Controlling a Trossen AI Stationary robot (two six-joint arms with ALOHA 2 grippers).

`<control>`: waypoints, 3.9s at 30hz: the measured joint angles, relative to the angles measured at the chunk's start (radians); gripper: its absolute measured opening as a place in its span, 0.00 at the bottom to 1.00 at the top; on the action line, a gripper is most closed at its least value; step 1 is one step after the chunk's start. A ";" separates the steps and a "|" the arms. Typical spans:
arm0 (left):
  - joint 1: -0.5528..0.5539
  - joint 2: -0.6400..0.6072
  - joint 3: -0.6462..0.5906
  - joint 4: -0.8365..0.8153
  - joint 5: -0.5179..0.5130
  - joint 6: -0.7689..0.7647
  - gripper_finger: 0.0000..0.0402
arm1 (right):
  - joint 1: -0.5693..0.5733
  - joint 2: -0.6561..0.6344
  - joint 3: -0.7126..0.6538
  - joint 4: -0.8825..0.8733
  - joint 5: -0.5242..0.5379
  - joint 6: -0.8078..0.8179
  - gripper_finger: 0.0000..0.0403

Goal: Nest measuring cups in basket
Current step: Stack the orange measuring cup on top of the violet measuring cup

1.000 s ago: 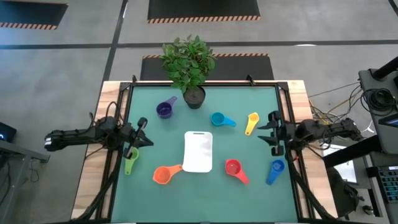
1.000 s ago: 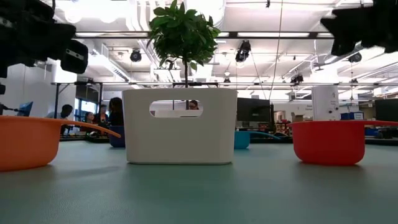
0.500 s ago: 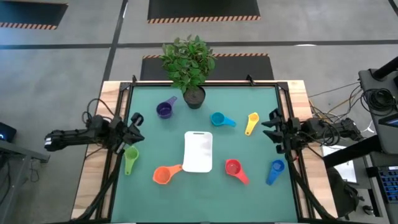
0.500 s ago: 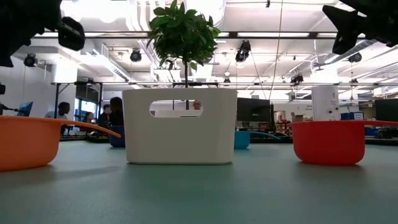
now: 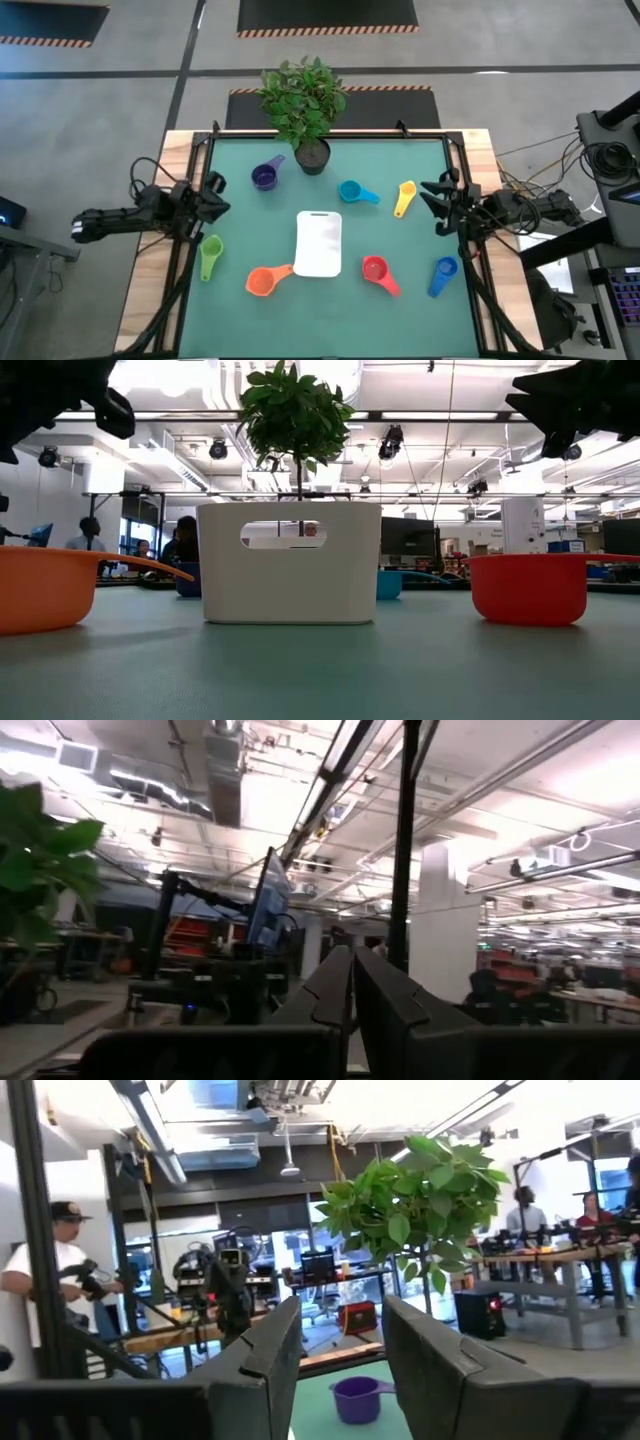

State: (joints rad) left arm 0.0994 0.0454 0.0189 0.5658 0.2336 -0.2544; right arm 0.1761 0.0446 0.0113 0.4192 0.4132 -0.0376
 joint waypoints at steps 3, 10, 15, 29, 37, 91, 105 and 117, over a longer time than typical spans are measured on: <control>0.000 0.001 0.000 0.026 -0.001 0.028 0.00 | 0.000 0.034 0.000 0.040 0.007 -0.007 0.28; 0.000 0.001 0.000 0.123 -0.048 0.036 0.00 | 0.000 0.193 0.015 0.143 0.005 -0.027 0.16; 0.000 0.001 0.012 0.189 -0.177 0.036 0.00 | 0.000 0.385 0.146 0.142 -0.034 -0.046 0.09; 0.000 0.001 0.031 0.137 -0.190 0.032 0.00 | 0.000 0.963 0.626 -0.105 -0.101 -0.079 0.02; 0.000 0.001 0.031 0.133 -0.194 0.021 0.00 | 0.000 1.230 0.905 -0.265 -0.120 -0.114 0.02; 0.000 0.001 0.031 0.122 -0.188 -0.021 0.00 | -0.034 2.295 2.134 -0.787 -0.526 -0.179 0.10; 0.000 0.001 0.031 0.121 -0.188 -0.021 0.00 | -0.019 2.344 2.172 -0.810 -0.518 0.001 0.48; 0.000 0.001 0.031 0.122 -0.189 -0.021 0.00 | -0.009 2.389 2.172 -0.790 -0.517 0.017 0.51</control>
State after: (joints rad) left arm 0.0998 0.0463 0.0498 0.6876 0.0448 -0.2752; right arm 0.1671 2.4339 2.1830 -0.3706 -0.1038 -0.0209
